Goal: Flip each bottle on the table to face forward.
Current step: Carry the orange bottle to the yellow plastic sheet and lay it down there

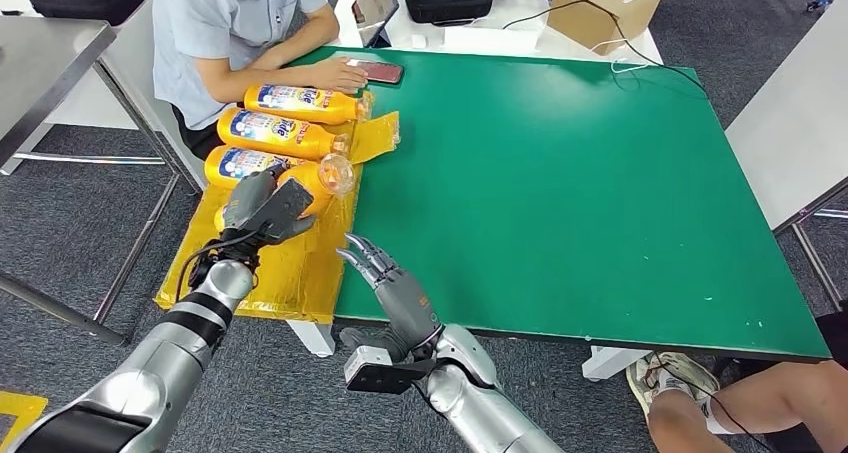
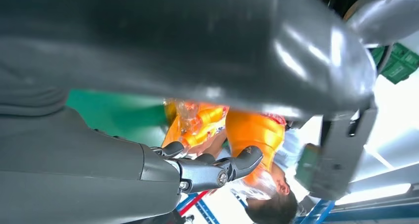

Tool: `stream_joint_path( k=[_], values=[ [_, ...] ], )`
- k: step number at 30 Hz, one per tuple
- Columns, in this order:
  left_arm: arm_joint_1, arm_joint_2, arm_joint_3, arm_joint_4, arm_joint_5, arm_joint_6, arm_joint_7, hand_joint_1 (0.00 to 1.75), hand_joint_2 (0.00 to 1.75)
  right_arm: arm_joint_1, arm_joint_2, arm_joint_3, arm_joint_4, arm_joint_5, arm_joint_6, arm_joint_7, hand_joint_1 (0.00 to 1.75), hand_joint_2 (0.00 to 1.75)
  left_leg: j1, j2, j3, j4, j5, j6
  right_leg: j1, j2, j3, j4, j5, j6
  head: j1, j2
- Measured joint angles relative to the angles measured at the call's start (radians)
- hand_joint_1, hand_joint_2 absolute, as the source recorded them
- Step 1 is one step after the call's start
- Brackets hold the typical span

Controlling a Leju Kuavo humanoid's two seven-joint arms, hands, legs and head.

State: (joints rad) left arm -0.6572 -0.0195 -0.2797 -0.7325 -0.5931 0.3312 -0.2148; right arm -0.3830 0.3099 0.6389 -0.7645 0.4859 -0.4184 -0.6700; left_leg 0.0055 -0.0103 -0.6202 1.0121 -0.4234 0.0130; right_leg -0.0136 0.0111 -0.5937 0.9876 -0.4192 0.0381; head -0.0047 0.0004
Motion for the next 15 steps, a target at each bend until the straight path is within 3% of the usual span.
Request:
stream_joint_path(
  k=[4, 10, 15],
  values=[
    [-0.067, 0.022, -0.015, 0.117, -0.119, -0.021, 0.075, 1.75, 1.75, -0.002, 0.005, -0.001, 0.0, 0.001, 0.022, -0.002, 0.0, 0.0, 0.0, 0.001, 0.0, 0.0, 0.0, 0.0, 0.0, 0.0, 0.0, 0.0, 0.0, 0.0, 0.0, 0.0],
    [-0.116, 0.041, -0.027, 0.212, -0.173, -0.042, 0.114, 1.75, 1.75, -0.002, 0.015, -0.001, 0.0, 0.0, 0.035, -0.005, 0.0, 0.0, 0.0, 0.0, 0.0, 0.0, 0.0, 0.0, 0.0, 0.0, 0.0, 0.0, 0.0, 0.0, 0.0, 0.0],
    [-0.145, 0.054, -0.057, 0.278, -0.261, -0.142, 0.154, 1.75, 1.75, -0.001, 0.021, -0.001, 0.0, 0.003, 0.049, -0.008, 0.0, 0.0, 0.0, 0.0, 0.0, 0.0, 0.0, 0.0, 0.0, 0.0, 0.0, 0.0, 0.0, 0.0, 0.0, 0.0]
  ],
)
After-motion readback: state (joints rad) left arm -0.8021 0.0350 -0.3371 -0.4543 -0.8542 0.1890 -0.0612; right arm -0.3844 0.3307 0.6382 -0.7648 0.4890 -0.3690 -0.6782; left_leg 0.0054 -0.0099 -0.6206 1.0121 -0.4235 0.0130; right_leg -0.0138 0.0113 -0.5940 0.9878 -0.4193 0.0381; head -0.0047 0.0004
